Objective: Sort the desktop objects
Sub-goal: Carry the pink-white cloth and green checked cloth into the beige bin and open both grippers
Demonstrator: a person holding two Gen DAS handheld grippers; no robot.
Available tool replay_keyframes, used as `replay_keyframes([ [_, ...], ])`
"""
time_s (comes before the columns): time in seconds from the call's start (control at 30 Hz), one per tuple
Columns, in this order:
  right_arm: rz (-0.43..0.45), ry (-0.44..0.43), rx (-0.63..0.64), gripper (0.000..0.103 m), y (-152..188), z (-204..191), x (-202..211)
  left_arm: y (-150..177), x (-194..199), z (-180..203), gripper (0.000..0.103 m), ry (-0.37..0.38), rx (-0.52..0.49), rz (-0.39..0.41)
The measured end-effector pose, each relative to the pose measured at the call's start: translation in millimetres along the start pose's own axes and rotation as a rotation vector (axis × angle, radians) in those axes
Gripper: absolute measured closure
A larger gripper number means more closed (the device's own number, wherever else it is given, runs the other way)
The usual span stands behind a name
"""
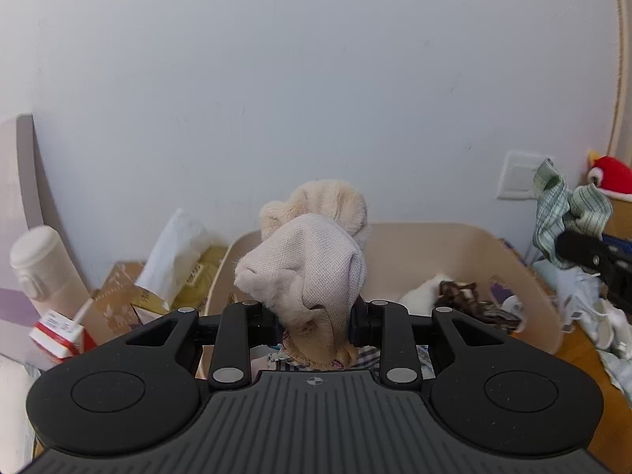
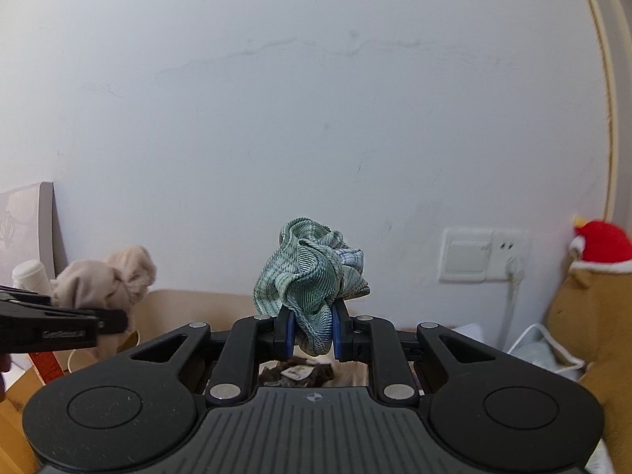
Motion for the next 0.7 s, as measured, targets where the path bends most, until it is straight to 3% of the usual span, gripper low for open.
replay_keyframes([
  [0.1,-0.061,-0.035,-0.061,0.086,11.8,0.7,-22.0,7.9,-21.4,-2.0,0.074,-0.011,0.026,-0.051],
  [0.37,-0.169,-0.053,-0.023,0.08,38.1,-9.3,-59.0,34.3,-57.9,-2.1,0.071,-0.051,0.009,-0.136],
  [0.47,-0.178,-0.055,-0.001,0.061,38.7,-12.3,-64.3,33.6,-58.3,-1.5,0.059,-0.039,0.017,-0.126],
  [0.6,-0.166,-0.061,0.052,0.042,44.3,-15.1,-51.4,31.7,-57.7,-4.5,0.029,-0.026,-0.003,-0.112],
  [0.7,-0.145,-0.061,0.087,0.025,41.5,-20.6,-45.2,32.4,-52.1,-1.0,0.021,-0.033,-0.016,-0.088],
])
Point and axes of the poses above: each gripper's, at about its wrist camera, not at the fingertips, and x roughly against the way its jaws point, z to its right, y to its underside, the point moved 5 cm from there along -x, roughly the way its jaws point, and after that the axes turned 10 degrees about z, right-handed, at the moved point
